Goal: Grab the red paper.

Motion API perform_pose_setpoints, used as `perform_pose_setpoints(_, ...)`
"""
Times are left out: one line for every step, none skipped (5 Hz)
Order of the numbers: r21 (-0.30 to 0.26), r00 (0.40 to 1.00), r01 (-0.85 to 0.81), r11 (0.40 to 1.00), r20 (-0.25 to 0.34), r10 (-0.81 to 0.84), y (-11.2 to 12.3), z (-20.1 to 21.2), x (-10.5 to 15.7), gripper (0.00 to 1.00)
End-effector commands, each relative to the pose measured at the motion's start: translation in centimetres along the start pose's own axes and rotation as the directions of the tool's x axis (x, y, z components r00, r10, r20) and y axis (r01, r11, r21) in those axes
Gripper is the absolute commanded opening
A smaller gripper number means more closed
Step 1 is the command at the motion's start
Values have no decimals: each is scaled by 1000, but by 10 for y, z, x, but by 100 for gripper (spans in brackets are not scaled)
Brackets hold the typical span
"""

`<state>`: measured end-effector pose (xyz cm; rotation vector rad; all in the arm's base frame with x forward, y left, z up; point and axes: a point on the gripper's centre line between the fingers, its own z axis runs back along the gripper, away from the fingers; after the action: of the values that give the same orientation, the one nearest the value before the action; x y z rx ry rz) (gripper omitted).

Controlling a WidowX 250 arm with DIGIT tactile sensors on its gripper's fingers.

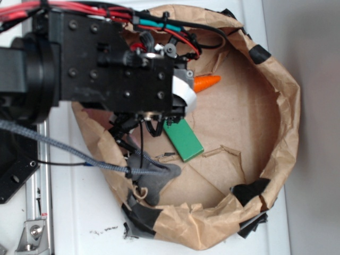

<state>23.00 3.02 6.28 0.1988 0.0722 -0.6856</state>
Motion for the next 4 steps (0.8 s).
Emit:
perform_pose_setpoints(35, 999, 40, 999, -6, -39, -3, -22, -10, 100)
perform_pose_setpoints(51, 998, 48, 998, -38, -46, 3, -49, -15, 100)
perform_pose_setpoints(50, 999, 41, 998, -25, -40, 3, -45, -11, 0)
perform_pose_setpoints(59, 999, 31, 998, -23, -30, 3, -39, -6, 0)
